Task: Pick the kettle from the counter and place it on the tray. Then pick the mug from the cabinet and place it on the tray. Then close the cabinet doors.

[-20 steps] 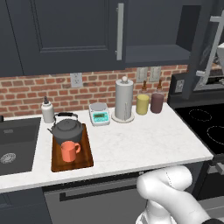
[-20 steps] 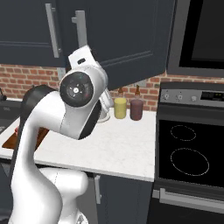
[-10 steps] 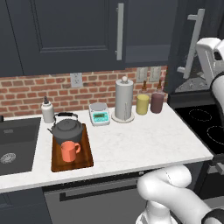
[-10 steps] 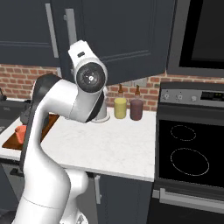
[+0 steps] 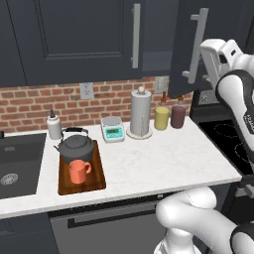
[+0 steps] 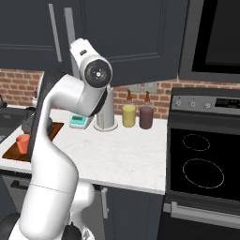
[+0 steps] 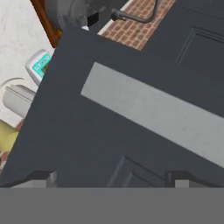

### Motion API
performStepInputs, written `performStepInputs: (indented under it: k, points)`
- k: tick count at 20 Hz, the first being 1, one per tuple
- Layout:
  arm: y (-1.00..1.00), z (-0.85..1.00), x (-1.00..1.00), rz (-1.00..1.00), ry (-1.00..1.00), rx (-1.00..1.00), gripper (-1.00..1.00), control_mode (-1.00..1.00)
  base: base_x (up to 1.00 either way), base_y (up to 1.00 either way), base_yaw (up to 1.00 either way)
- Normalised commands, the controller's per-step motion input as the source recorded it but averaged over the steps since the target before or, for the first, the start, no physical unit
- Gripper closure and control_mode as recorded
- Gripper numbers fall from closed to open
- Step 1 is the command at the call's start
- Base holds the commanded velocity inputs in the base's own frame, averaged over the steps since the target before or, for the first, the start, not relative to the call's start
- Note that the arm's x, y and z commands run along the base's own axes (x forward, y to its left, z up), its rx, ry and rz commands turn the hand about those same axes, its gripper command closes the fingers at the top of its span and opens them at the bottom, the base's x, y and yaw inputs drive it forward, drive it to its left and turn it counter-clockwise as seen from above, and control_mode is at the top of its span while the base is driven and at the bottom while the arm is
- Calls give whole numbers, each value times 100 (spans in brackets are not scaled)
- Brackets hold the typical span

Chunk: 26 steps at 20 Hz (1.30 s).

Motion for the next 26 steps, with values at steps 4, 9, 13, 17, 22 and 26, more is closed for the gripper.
performStepInputs:
  k: [4, 9, 13, 17, 22, 26]
  points:
    - [21, -11, 67, 0, 0, -2, -100, -100, 0, 0, 0]
    - [5, -15, 62, -2, 1, -8, -100, -100, 0, 0, 0]
    - [0, -9, 61, -5, 7, -8, -100, -100, 0, 0, 0]
    - [-1, -8, 56, -4, 16, -2, -100, -100, 0, 0, 0]
    - [-5, -13, 48, -3, 20, 0, -100, -100, 0, 0, 0]
    - [-6, -18, 34, 0, 14, 0, -100, -100, 0, 0, 0]
